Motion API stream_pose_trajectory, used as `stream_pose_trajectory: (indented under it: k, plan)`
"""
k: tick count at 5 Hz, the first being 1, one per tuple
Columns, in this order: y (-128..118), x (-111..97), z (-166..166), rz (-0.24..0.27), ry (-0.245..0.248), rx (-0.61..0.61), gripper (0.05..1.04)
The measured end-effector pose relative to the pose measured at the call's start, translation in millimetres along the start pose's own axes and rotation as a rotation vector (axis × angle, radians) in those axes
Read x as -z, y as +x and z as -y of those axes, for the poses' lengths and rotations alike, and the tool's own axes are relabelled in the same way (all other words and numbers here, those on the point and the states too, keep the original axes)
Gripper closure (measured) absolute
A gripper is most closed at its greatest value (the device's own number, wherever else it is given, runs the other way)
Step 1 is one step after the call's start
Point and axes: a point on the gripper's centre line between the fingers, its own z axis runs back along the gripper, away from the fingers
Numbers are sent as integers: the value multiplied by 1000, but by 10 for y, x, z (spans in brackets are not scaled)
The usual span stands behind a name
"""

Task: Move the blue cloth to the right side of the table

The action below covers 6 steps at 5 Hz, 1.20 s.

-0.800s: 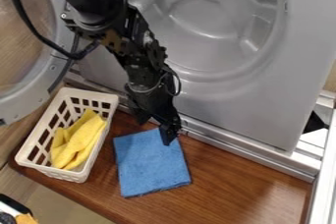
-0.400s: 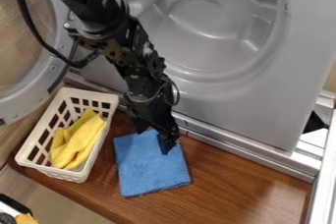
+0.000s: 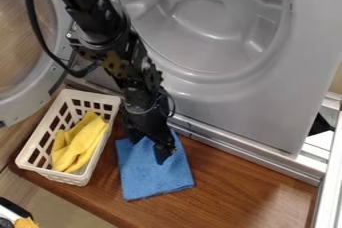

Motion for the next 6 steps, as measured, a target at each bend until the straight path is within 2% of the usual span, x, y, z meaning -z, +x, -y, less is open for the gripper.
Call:
stream_pose_trajectory:
  k: [1,3,4,6]
  plan:
    - [-114,134,-14,-53,12,-16,83]
    - [-203,270,8,-100,47,-27,84]
    - [-173,274,97,-94,50,-18,84]
    - [-52,279,396,-77,17,-2,84]
